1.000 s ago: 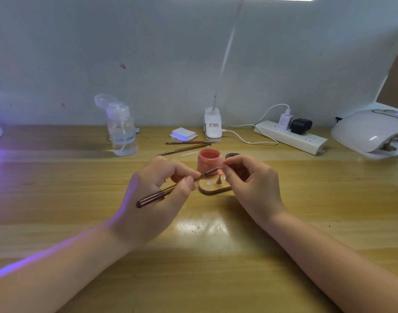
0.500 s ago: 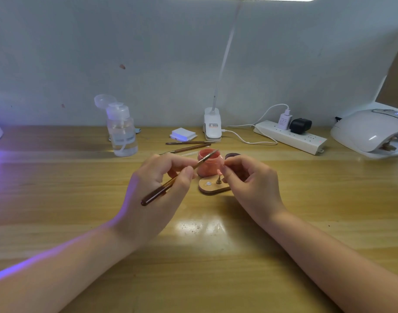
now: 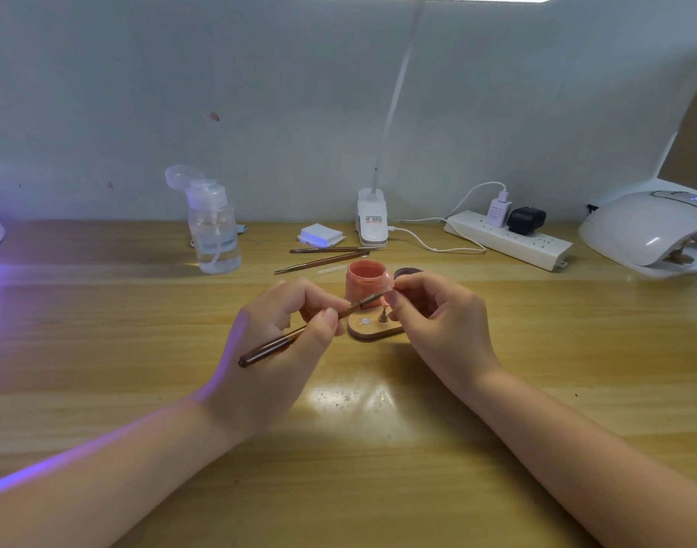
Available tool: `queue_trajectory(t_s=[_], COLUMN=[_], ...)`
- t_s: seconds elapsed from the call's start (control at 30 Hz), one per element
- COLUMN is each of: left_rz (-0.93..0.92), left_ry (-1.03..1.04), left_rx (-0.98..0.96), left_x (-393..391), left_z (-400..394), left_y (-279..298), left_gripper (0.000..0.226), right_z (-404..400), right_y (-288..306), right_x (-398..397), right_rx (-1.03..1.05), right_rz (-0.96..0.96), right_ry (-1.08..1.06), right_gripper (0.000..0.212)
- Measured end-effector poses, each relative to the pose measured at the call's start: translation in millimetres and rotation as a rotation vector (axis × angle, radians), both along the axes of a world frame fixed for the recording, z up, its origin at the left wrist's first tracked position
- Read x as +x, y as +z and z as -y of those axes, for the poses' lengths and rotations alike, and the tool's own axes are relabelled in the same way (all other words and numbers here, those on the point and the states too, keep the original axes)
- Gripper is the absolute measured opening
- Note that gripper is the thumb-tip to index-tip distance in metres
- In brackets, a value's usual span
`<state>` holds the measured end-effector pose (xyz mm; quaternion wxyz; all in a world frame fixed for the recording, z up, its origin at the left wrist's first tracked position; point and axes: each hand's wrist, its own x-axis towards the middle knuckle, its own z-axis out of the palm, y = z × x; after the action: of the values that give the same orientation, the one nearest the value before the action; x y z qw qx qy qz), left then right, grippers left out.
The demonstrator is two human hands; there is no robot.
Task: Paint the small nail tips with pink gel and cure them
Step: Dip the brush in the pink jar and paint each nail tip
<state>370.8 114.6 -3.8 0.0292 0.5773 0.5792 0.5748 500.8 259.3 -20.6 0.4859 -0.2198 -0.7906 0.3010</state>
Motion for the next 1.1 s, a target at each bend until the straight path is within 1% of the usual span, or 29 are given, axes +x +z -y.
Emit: queue_trajectory(t_s=[0.1,0.3,0.33,0.43,0.47,0.57,0.73,0.9,0.93,1.0,1.1], left_rz=[-0.005,-0.040,-0.018,0.140,0.165,0.157,0.180,-0.033,-0.047,-0.007,0.153], left_ry=[0.009,-0.003,0.002,0.079,0.131,0.277,0.283,0.265,0.257,0.236,0.239], left_rx=[0.035,0.006,0.013,-0.003,-0.042,-0.235,-0.569,-0.821,-0.849,-0.840,-0.704], left_x=[0.2,-0.3,-1.1,-6.5,-9.4,-21.5,-31.2,-20.8,-18.5,-17.2,-24.5], left_z=[0.0,1.8,0.4,-14.7,-23.6,-54.3,-101.7,-119.3,-120.0,-119.3,-117.7], left_y=[1.0,4.1,7.0,25.3,33.8,60.4,84.5,81.8,79.8,78.5,82.8], left_gripper=[0.019,0.019,0.018,0.015,0.015,0.019,0.021,0.019,0.018,0.016,0.020], right_z=[0.6,0.2,-0.2,-1.1,-1.3,-1.4,-2.3,-2.7,-2.8,-3.2,-3.0], right_y=[0.6,0.5,0.6,1.5,1.6,1.3,-0.2,-1.1,-1.1,-1.3,-1.5], right_x=[-0.4,0.0,-0.1,-1.0,-1.2,-1.6,-2.1,-2.5,-2.3,-2.3,-2.9], right_rx=[-0.001,-0.022,-0.034,-0.051,-0.051,-0.058,-0.057,-0.037,-0.037,-0.034,-0.023], right_rz=[0.004,0.010,0.010,0.013,0.014,0.004,-0.001,-0.001,0.001,0.009,0.013], right_ry=[0.009,-0.010,-0.018,-0.027,-0.030,-0.040,-0.050,-0.057,-0.057,-0.055,-0.058], right_gripper=[0.005,0.006,0.007,0.008,0.008,0.007,0.004,0.003,0.003,0.004,0.003])
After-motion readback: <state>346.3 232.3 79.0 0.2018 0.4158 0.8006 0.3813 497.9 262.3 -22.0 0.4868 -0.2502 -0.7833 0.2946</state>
